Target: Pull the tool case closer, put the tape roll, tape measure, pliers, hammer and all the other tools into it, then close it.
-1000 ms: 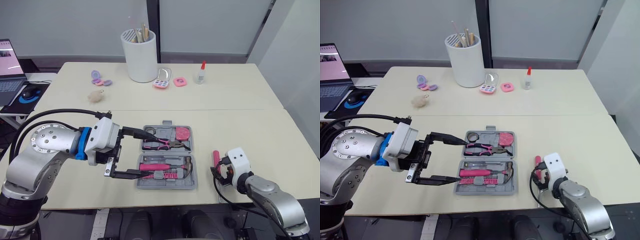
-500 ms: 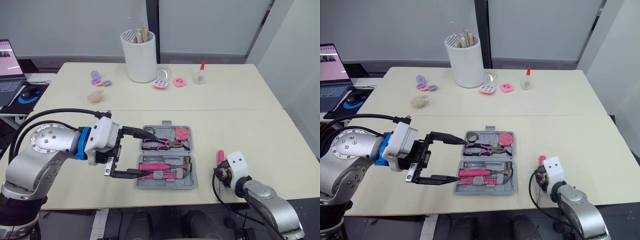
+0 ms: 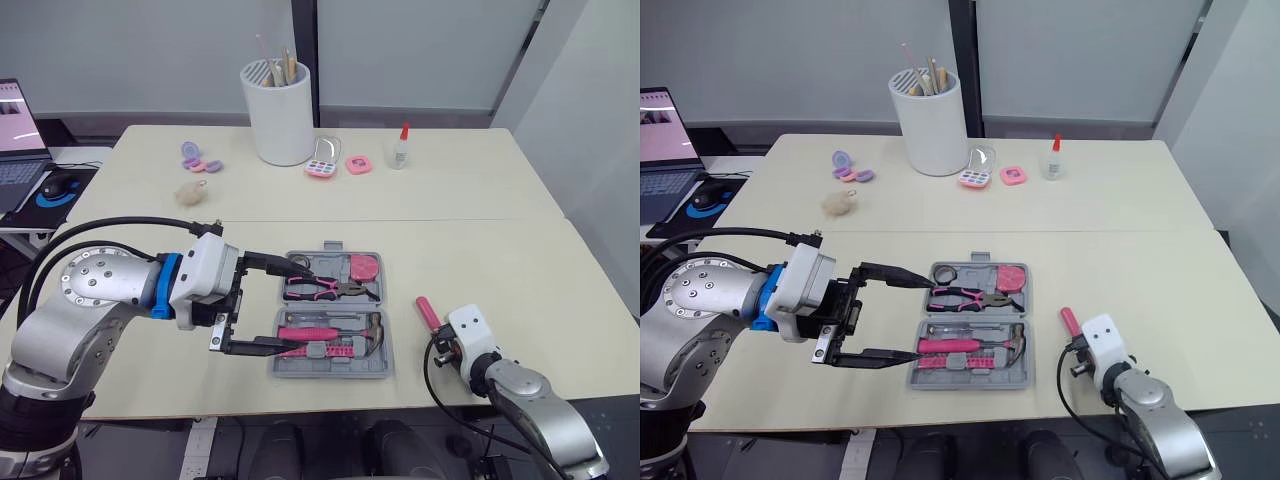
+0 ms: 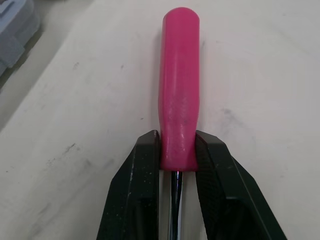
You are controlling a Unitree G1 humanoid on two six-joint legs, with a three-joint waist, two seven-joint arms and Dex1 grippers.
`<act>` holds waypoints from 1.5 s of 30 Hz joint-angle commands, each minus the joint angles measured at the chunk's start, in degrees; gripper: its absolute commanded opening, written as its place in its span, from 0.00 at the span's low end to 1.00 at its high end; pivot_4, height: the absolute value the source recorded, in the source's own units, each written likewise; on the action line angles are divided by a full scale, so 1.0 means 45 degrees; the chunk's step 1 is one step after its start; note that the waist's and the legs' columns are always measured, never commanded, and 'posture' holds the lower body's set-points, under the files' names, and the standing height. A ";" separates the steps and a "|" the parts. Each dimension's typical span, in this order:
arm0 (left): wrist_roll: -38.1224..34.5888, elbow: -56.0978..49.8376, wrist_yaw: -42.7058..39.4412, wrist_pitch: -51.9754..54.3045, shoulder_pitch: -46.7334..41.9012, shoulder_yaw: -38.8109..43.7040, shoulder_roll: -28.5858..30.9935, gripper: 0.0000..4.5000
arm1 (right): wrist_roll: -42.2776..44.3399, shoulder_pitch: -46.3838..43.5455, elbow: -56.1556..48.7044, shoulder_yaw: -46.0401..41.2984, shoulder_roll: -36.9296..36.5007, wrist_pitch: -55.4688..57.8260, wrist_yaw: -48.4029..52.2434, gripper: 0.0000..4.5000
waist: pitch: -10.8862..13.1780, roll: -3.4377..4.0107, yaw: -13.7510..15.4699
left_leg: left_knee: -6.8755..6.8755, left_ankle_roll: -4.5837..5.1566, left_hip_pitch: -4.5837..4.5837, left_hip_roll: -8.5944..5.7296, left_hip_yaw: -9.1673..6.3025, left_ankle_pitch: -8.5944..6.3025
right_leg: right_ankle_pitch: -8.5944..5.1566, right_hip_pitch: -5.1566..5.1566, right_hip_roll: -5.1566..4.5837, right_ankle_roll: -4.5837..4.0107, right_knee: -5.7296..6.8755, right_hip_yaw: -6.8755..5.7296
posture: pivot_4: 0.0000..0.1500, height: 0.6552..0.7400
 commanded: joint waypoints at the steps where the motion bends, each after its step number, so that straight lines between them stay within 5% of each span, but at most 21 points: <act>1: 0.0068 -0.0038 0.0027 -0.0158 -0.0209 0.0112 0.0026 1.00 | -0.0071 -0.0961 0.0387 -0.0352 -0.0527 -0.0270 0.0600 0.16 | 0.0002 0.0004 0.0001 | 0.0000 0.0000 0.0001 0.0000 0.0001 0.0000 | 0.0000 0.0000 0.0001 0.0000 0.0000 0.0000 | 1.00 1.00; 17: 0.0209 -0.0059 0.0068 -0.0204 -0.0219 0.0020 -0.0064 1.00 | 0.0299 -0.3071 0.3037 -0.0619 -0.0895 -0.0348 0.2234 0.16 | 0.0005 0.0007 0.0006 | -0.0004 0.0001 -0.0006 0.0006 0.0000 0.0000 | 0.0009 -0.0009 0.0012 -0.0020 0.0000 0.0004 | 1.00 1.00; 31: 0.0138 -0.0143 0.0116 -0.0219 -0.0194 -0.0020 -0.0118 1.00 | 0.0292 -0.1813 0.0944 -0.1218 -0.1137 -0.0116 0.2156 0.99 | 0.0005 0.0007 0.0006 | -0.0004 0.0000 -0.0006 0.0008 0.0000 0.0000 | 0.0006 -0.0008 0.0011 -0.0014 0.0000 0.0004 | 1.00 1.00; 45: 0.0231 0.0037 0.0049 -0.0241 -0.0493 -0.0296 -0.0325 1.00 | 0.0238 -0.2072 0.3417 -0.1665 0.0036 -0.1932 0.1760 0.99 | 0.0005 0.0007 0.0005 | -0.0004 0.0000 -0.0003 0.0010 0.0001 0.0000 | 0.0008 -0.0007 0.0017 -0.0018 0.0002 0.0007 | 1.00 1.00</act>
